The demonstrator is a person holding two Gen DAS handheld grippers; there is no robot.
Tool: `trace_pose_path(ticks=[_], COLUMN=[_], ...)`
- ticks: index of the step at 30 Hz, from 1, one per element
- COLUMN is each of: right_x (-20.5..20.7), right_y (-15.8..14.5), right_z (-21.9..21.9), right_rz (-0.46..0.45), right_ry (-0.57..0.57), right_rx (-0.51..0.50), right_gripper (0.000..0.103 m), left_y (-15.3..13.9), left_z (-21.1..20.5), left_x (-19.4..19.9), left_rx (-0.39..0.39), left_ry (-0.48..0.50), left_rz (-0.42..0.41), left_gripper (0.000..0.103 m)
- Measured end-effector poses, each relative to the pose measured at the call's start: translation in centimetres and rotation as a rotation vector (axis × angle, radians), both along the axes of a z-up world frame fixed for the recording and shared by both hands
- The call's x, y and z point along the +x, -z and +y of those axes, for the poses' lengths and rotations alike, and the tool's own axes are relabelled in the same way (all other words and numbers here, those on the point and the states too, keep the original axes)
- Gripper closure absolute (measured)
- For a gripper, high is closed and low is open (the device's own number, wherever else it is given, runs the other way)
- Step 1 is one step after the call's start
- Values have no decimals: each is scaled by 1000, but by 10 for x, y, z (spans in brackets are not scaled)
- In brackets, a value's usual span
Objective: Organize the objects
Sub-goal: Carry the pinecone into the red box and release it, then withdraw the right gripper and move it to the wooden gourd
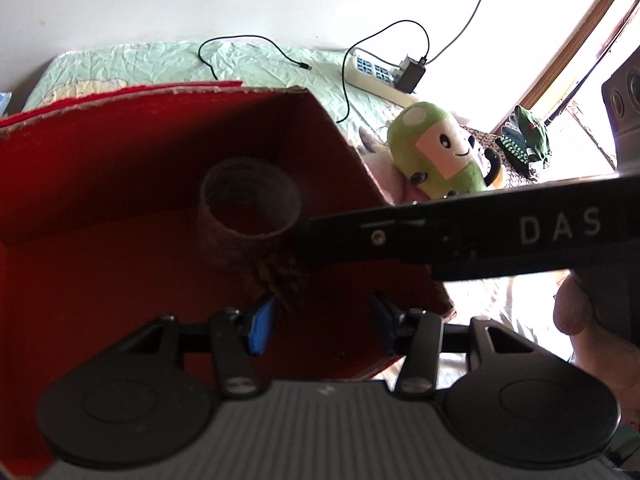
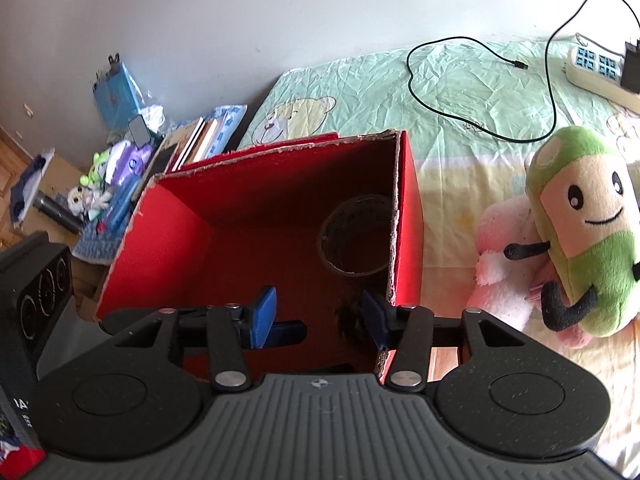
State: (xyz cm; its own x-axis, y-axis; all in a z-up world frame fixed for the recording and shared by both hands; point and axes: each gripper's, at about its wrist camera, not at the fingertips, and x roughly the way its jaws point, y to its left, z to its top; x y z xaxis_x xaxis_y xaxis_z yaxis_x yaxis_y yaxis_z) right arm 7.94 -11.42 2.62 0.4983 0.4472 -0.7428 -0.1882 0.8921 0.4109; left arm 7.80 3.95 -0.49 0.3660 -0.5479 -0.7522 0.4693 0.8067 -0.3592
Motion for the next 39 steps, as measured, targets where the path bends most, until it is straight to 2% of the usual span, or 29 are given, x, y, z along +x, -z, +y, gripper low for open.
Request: trace_pose_path(ticks=[12,16,25,30,36,39], right_x=[-6,-7,-13,-16,-22,-27], right_y=[4,4,4,5,4,3], right_z=[-4,-5,-5,-9,-11,-11], right_rz=[-31,-39,-51,-55,-58,-66], right_ry=[32,38,26,33,35,33], right_rx=[47,54,43,62,72,74], right_gripper=[53,53,56,57,57,56], left_y=[-2,-5,-16,-21,-30,-34], left_z=[6,7,22,23,17,13], left_x=[-2,-5,-14,-20,-31,-36], left_rx=[24,54,129,209,299,341], left_ry=[-23,-35,-132,-185,-215,-230], left_rz=[-10,-33,-82,-113,-167,-186], left_gripper=[47,46,45,43,30,28])
